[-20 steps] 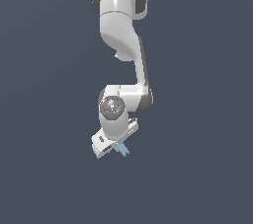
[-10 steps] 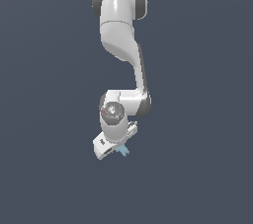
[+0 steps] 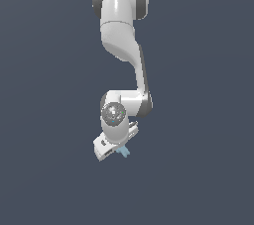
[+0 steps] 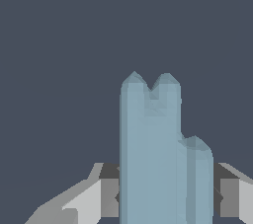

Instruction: Pick up the object and move it to a goal position.

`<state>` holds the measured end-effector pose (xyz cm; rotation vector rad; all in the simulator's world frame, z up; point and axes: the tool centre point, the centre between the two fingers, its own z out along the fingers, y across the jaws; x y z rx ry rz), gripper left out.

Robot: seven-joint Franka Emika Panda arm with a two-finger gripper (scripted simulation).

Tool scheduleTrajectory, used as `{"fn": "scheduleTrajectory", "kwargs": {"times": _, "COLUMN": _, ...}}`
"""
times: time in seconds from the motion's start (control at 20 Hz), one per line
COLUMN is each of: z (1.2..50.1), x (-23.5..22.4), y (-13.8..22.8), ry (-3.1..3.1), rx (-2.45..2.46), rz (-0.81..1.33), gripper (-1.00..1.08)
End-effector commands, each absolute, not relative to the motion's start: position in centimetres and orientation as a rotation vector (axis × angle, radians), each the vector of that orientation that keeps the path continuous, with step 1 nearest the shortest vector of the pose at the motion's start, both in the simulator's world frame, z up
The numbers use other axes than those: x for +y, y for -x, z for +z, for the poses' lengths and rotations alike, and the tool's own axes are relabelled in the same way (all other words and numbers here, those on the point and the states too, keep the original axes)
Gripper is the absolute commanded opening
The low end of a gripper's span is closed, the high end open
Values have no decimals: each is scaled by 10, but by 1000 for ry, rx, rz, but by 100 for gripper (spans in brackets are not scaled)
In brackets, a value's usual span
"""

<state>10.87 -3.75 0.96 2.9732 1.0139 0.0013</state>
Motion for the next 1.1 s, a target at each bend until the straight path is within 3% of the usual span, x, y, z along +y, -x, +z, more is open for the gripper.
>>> {"fn": "scheduleTrajectory", "kwargs": {"times": 0.0, "z": 10, "x": -38, "y": -109, "ry": -2973, "rx": 1013, "rz": 1, "gripper": -100}}
{"fn": "scheduleTrajectory", "kwargs": {"times": 0.55, "z": 44, "x": -16, "y": -102, "ry": -2973, "rx": 1013, "rz": 1, "gripper": -100}}
{"fn": "scheduleTrajectory", "kwargs": {"times": 1.05, "z": 130, "x": 42, "y": -85, "ry": -2972, "rx": 1013, "rz": 0, "gripper": -100}}
